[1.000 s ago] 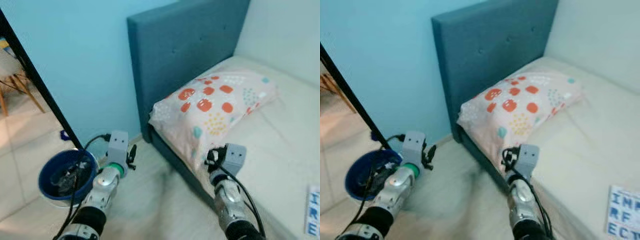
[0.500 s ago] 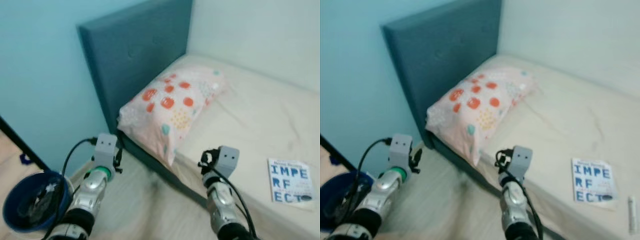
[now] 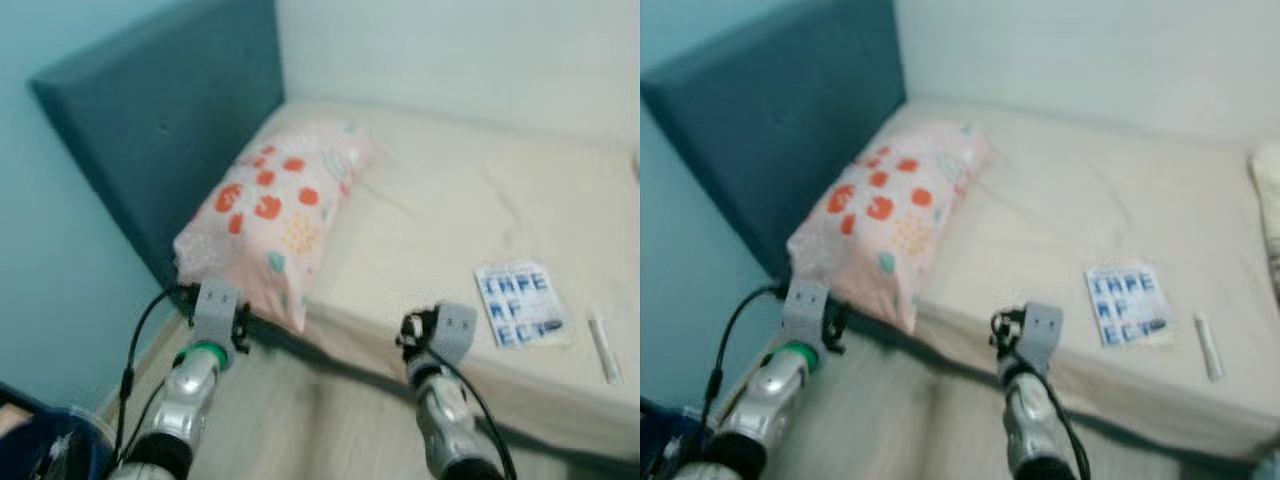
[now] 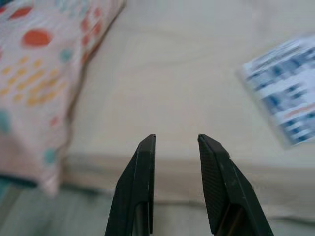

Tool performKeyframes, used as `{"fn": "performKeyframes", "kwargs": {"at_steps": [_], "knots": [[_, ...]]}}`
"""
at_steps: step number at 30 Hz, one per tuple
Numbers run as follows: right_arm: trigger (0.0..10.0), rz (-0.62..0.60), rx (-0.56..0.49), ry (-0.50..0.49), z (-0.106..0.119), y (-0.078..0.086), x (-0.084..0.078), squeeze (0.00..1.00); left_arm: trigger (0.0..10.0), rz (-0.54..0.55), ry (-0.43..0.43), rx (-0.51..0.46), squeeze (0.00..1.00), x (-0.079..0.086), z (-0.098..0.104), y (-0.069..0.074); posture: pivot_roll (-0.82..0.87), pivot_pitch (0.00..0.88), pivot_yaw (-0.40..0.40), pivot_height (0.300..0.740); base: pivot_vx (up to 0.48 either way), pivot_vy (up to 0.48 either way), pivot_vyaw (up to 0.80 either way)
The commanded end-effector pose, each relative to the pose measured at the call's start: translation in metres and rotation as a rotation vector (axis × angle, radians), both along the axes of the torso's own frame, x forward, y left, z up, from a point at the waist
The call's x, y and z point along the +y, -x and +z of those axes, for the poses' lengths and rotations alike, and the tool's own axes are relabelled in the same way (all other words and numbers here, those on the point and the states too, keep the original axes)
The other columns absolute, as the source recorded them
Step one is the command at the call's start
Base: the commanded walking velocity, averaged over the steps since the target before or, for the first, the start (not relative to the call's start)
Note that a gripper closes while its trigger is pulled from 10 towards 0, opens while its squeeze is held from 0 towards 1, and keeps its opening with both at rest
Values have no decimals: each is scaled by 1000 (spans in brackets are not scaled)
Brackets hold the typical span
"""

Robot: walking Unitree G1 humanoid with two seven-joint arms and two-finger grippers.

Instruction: Clean up the room

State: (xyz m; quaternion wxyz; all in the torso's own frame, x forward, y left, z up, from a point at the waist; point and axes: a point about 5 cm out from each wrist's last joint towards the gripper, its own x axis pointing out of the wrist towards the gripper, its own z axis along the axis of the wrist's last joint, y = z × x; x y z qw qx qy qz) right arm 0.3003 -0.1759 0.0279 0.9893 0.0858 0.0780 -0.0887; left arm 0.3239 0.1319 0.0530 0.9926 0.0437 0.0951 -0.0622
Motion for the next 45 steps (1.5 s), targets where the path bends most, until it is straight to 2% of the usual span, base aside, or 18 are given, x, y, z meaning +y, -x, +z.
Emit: {"fn": "performKeyframes", "kwargs": {"at_steps": [1,12,33,38,45], "knots": [[10000,15,25,-21,-5,3,10,0,10000,24,2,27,0,11,-9,6,17,0,163,740,0,0,-800],[10000,-3,19,-23,-4,2,5,0,10000,-9,-12,14,0,5,-4,4,13,0,171,740,0,0,-800],[10000,10,29,-17,-5,3,7,0,10000,1,-12,-3,0,9,0,2,24,0,160,740,0,0,-800],[10000,50,35,-16,-4,0,14,0,10000,10,-4,-16,0,11,4,0,21,0,162,740,0,0,-240],[10000,49,39,-18,-5,0,13,0,10000,-7,27,-35,0,5,8,-1,21,0,159,740,78,0,0]]}}
